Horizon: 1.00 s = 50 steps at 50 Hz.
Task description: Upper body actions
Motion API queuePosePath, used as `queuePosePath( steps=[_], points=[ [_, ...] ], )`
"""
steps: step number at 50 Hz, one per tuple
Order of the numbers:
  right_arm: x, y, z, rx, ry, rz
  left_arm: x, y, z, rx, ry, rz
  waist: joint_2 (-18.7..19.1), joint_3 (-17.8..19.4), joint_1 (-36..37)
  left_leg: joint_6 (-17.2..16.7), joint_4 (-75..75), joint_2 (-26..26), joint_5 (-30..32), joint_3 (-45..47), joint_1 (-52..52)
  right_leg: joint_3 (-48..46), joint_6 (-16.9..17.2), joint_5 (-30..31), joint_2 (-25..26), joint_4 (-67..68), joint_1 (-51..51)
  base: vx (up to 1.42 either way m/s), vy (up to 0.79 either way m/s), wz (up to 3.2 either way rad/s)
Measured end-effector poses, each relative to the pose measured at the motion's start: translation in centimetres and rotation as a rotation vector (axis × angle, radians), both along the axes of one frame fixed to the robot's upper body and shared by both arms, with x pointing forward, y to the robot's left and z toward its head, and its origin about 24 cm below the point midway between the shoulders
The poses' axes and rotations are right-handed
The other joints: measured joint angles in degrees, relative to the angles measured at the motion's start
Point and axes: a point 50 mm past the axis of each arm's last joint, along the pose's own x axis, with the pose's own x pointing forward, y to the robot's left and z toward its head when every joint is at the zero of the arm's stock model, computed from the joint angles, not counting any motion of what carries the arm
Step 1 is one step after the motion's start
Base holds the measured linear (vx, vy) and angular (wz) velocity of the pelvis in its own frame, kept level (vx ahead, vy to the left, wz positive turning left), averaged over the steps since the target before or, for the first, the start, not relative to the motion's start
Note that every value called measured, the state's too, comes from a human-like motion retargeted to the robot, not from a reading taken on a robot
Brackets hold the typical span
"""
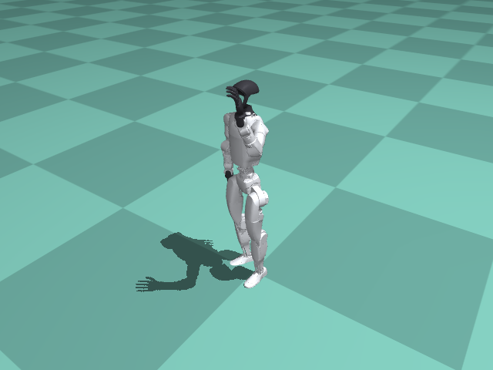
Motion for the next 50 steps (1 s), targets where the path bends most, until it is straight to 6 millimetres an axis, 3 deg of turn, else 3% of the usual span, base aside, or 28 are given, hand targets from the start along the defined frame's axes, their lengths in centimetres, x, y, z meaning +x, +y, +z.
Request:
queuePosePath(
  steps=[4, 8, 10, 14, 17, 20, 22, 25, 30, 34, 37, 40, 45, 50],
  points=[
    [0.0, 0.3, -0.1, 0.000, -0.002, -0.018, -0.1, -0.9, -3.0, 0.047, 0.136, -0.132, -0.33, 0.18, -0.33, 0.06, -0.08, -0.31, 0.09, -0.49, 0.14, -0.48, -0.13, -0.02, -0.10, 0.02, 0.15, 0.00, 0.00, 0.00],
    [0.1, 0.5, -0.1, 0.001, 0.004, -0.008, 1.0, -1.2, -8.3, 0.096, 0.449, -0.238, -0.69, 0.48, -0.65, 0.09, -0.09, -0.53, 0.16, -1.23, 0.33, -1.16, -0.16, 0.05, -0.30, 0.04, 0.33, -0.02, 0.00, 0.09],
    [0.1, 0.6, -0.1, 0.002, 0.009, -0.013, 1.6, -1.5, -11.9, 0.133, 0.647, -0.264, -1.05, 0.52, -0.45, 0.11, -0.09, -0.67, 0.17, -1.45, 0.39, -1.34, -0.22, 0.04, -0.36, 0.05, 0.39, 0.00, 0.00, 0.00],
    [0.1, 0.7, -0.1, -0.001, 0.009, -0.014, 2.4, -1.4, -21.8, 0.175, 1.174, -0.229, -1.38, 0.65, 0.63, 0.15, -0.17, -0.71, 0.19, -1.49, 0.59, -1.22, -0.20, -0.01, -0.36, 0.20, 0.46, 0.00, 0.00, 0.00],
    [0.1, 0.8, -0.2, -0.001, 0.005, -0.005, 1.5, -0.9, -30.0, 0.152, 1.559, -0.231, -1.67, 0.99, 0.87, 0.17, -0.12, -0.85, 0.23, -1.65, 0.72, -1.31, -0.32, -0.09, -0.36, 0.10, 0.85, 0.00, 0.00, 0.00],
    [0.0, 0.9, -0.2, 0.002, 0.001, -0.011, 0.0, -0.8, -36.8, 0.065, 1.831, -0.259, -2.05, 1.33, 1.10, 0.17, 0.01, -0.92, 0.35, -2.18, 0.65, -1.63, -0.21, -0.22, -0.58, 0.18, 1.13, -0.01, 0.00, 0.06],
    [0.0, 1.1, -0.2, 0.008, -0.003, -0.023, -1.0, -1.0, -39.8, 0.015, 1.948, -0.276, -2.44, 1.63, 1.29, 0.14, 0.06, -0.99, 0.48, -2.69, 0.61, -2.01, -0.13, -0.28, -0.78, 0.21, 1.32, -0.03, -0.03, 0.21],
    [0.1, 1.2, -0.2, 0.012, -0.004, -0.033, -2.2, -1.1, -42.3, -0.023, 2.049, -0.295, -2.81, 2.19, 1.59, 0.10, 0.11, -1.04, 0.64, -3.19, 0.65, -2.42, -0.19, -0.24, -0.82, 0.10, 1.61, -0.01, -0.06, 0.15],
    [0.1, 1.0, -0.2, 0.011, -0.009, -0.022, -2.8, -1.5, -42.6, -0.036, 2.019, -0.312, -2.91, 2.75, 1.87, 0.05, 0.01, -0.95, 0.88, -3.32, 0.54, -2.63, -0.28, -0.08, -0.71, -0.01, 1.54, 0.00, -0.01, 0.02],
    [0.2, 1.1, -0.2, 0.012, -0.007, -0.024, -2.9, -1.7, -40.8, -0.037, 1.881, -0.280, -3.21, 2.71, 2.09, 0.01, -0.11, -0.98, 0.99, -3.26, 0.16, -2.57, -0.38, -0.07, -0.70, 0.06, 1.02, 0.00, 0.00, 0.00],
    [0.2, 1.0, -0.2, 0.011, -0.007, -0.025, -2.4, -1.0, -38.0, -0.075, 1.652, -0.163, -3.30, 2.93, 2.21, -0.02, -0.08, -0.99, 1.00, -3.21, 0.12, -2.48, -0.49, -0.06, -0.65, 0.08, 0.93, 0.00, 0.00, 0.00],
    [0.1, 0.9, -0.2, 0.009, -0.011, -0.023, -2.1, 0.2, -33.8, -0.122, 1.330, -0.044, -3.34, 3.08, 2.46, -0.03, -0.07, -1.04, 1.01, -3.21, 0.16, -2.48, -0.61, -0.05, -0.60, 0.05, 0.97, 0.00, 0.00, 0.00],
    [-0.2, 0.9, -0.2, 0.012, 0.004, -0.037, -2.9, 3.0, -27.7, -0.306, 0.814, 0.136, -3.50, 2.53, 2.84, -0.03, -0.08, -1.23, 1.04, -3.36, -0.05, -2.58, -0.96, -0.14, -0.39, -0.15, 0.93, 0.00, 0.00, 0.00],
    [-0.2, 0.8, -0.2, 0.008, 0.004, -0.015, -4.8, 7.4, -24.9, -0.461, 0.531, 0.375, -3.20, 1.99, 2.37, 0.00, -0.04, -1.40, 1.05, -3.69, -0.26, -2.95, -1.29, -0.17, -0.18, -0.32, 0.90, 0.00, 0.01, 0.01]
  ],
)
